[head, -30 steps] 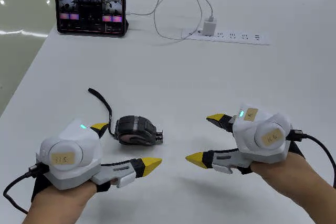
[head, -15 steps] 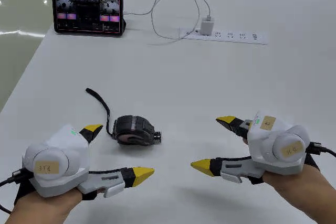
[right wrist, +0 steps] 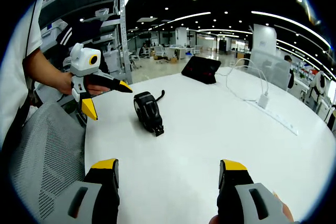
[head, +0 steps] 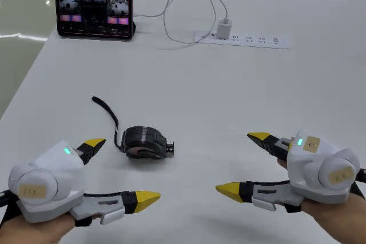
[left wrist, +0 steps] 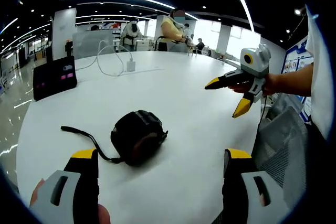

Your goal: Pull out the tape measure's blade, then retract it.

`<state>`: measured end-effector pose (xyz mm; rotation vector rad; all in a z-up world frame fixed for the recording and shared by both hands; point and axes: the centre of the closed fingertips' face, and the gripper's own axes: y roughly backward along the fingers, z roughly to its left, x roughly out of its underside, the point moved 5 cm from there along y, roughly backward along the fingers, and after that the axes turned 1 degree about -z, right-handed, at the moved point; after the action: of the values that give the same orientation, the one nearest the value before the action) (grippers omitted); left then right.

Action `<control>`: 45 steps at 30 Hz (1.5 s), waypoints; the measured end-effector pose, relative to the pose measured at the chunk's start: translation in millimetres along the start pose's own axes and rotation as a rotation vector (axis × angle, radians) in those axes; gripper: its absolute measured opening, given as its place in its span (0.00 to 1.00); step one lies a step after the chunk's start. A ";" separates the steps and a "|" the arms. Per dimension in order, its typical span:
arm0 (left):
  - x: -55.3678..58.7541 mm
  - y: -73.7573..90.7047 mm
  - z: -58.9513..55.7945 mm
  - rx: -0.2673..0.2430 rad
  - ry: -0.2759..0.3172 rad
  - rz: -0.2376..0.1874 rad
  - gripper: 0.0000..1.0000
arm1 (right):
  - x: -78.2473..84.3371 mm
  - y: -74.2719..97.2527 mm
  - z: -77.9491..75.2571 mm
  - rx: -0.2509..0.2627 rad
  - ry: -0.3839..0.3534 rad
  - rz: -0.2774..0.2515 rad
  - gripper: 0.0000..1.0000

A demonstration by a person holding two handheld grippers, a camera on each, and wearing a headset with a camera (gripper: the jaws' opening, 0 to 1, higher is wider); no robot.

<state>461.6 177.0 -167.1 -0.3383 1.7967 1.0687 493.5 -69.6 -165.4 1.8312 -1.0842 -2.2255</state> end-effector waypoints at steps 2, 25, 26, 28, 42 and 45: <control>0.9 1.8 0.8 0.002 0.002 0.001 0.98 | 3.3 5.3 -0.1 0.003 -0.014 -0.005 0.77; 12.1 23.1 3.2 0.014 -0.007 0.021 0.97 | 36.5 44.2 3.8 0.071 -0.072 0.010 0.85; 12.5 23.5 3.4 0.012 -0.008 0.023 0.97 | 36.6 45.3 3.6 0.073 -0.074 0.007 0.85; 13.0 24.4 3.6 0.011 -0.008 0.023 0.97 | 38.1 47.0 2.5 0.078 -0.079 0.006 0.86; 8.3 25.3 7.5 -0.010 -0.014 0.020 0.96 | 39.6 49.2 -3.3 0.095 -0.084 0.005 0.85; 8.6 25.9 8.2 -0.011 -0.015 0.023 0.96 | 39.5 48.6 -2.6 0.091 -0.079 0.009 0.85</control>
<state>445.9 200.2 -162.1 -0.3170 1.7860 1.0949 466.2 -125.6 -172.1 1.7814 -1.2248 -2.2982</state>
